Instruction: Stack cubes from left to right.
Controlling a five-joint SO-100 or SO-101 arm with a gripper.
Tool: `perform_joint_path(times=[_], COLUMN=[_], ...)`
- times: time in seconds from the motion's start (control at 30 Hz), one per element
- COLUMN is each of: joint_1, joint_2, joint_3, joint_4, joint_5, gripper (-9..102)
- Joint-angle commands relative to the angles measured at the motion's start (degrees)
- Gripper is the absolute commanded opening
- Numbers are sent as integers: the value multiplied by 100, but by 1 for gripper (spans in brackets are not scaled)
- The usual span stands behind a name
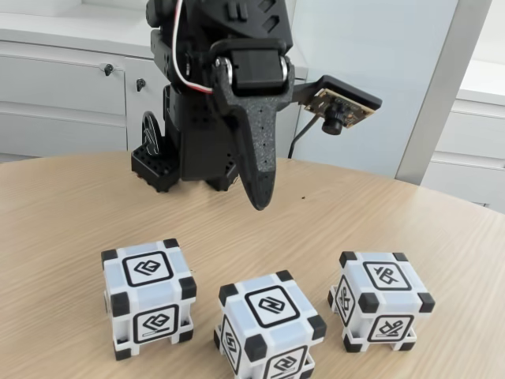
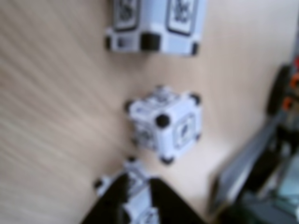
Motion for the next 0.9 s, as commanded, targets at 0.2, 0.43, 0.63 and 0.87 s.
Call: perform_joint_path(times=[0.2,0.43,0.63,0.87], joint_1=[79,88,88,88], joint_2=[18,18,18,18], joint_3=[-79,-53,-26,-9], joint_4=[-114,-114,-114,-114], joint_5=[-141,-536,-589,-527], gripper=[0,0,0,0])
